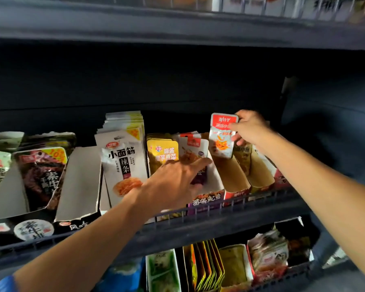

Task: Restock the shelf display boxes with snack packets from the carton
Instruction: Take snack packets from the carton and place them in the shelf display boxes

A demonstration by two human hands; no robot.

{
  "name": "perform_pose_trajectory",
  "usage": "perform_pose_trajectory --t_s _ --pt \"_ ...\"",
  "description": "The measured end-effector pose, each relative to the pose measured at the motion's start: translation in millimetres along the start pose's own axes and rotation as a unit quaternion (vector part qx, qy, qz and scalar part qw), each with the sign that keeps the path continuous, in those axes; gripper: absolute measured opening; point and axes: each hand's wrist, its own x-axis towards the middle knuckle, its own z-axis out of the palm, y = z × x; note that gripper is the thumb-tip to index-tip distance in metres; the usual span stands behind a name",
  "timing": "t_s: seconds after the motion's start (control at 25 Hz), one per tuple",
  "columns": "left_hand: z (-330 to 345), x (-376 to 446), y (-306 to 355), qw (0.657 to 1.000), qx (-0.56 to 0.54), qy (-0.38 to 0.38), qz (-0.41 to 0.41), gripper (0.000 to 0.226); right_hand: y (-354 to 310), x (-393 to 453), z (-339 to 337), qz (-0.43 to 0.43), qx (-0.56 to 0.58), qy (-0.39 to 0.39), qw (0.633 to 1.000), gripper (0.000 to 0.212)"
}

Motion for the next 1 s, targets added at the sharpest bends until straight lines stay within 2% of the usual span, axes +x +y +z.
perform_pose_trajectory --t_s 0.08,0.16,0.28,0.44,0.52,0.6,0.68,0.76,0.88,1.0 --pt "7.9 6.1 1.0 0.998 0.001 -0.053 0.034 0.045 -2.4 3.9 4.0 -0.012 -0.025 -0.056 0.998 0.034" --pt "15.8 4.1 -0.2 0.995 -0.007 -0.092 0.045 0.043 -0.1 7.1 7.9 -0.075 -0.102 -0.06 0.99 0.017" --pt "20.0 -2.7 -1.1 0.992 -0.08 -0.092 0.039 0.041 6.8 9.2 14.6 -0.145 -0.237 -0.011 0.961 0.013" --pt "21.9 -11.5 -1.3 0.995 -0.039 -0.064 0.067 0.047 12.7 13.7 31.9 -0.147 -0.262 0.071 0.951 0.011" --pt "23.1 -17.7 -0.5 0.995 -0.015 -0.06 0.077 0.052 17.0 13.2 37.1 -0.163 -0.289 0.104 0.937 0.018" --pt "23.8 -23.3 -2.0 0.995 0.004 -0.075 0.062 0.058 24.3 3.6 35.8 -0.168 -0.265 0.125 0.941 0.021" --pt "23.6 -32.7 -3.0 0.998 0.022 -0.056 0.028 0.061 31.9 -21.4 29.5 -0.191 -0.23 0.126 0.946 0.026" --pt "20.6 -48.1 -1.1 0.999 0.032 0.0 0.0 0.063 37.4 -60.3 20.1 -0.19 -0.236 0.092 0.949 0.048" --pt "25.4 -82.3 -4.0 0.998 0.042 0.023 -0.038 0.073 39.4 -129.6 16.4 -0.117 -0.214 -0.004 0.97 0.087" --pt "29.6 -140.8 0.8 0.994 0.036 0.075 -0.064 0.078 41.4 -193.0 36.9 -0.134 -0.178 -0.023 0.975 0.099"
